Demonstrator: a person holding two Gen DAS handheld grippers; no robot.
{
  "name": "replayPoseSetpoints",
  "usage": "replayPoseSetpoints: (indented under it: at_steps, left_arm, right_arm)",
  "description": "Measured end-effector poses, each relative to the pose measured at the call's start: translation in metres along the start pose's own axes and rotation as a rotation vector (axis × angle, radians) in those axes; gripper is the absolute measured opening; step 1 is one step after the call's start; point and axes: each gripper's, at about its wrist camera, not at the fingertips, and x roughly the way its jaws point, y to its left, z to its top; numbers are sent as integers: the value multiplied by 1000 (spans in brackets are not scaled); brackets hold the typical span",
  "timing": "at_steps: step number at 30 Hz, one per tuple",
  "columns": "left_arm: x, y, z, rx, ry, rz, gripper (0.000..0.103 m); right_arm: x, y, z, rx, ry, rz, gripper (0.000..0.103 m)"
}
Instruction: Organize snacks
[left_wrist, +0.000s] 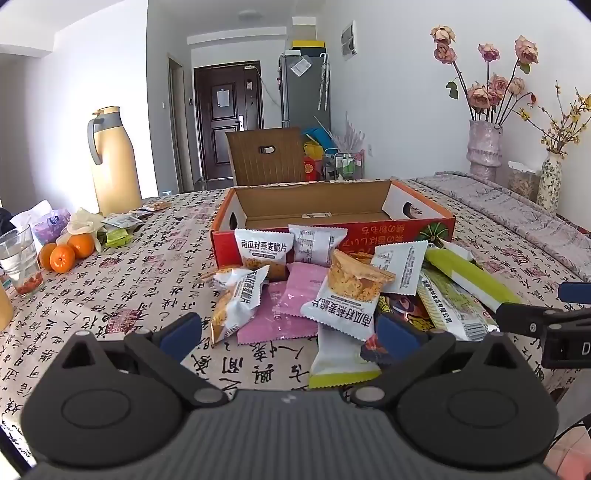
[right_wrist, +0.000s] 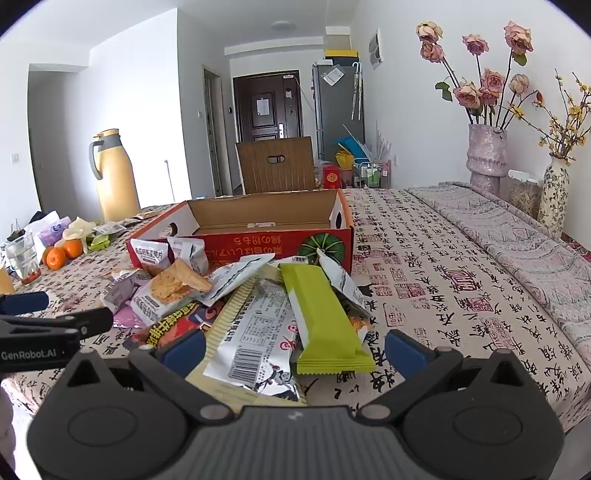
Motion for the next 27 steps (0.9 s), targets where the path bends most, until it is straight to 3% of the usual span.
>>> replayPoseSetpoints:
  at_steps: [27]
  left_arm:
    - [0,-1,-2,-4,6,-16,103]
  right_arm:
    - [2,-2,-1,7,9,5,103]
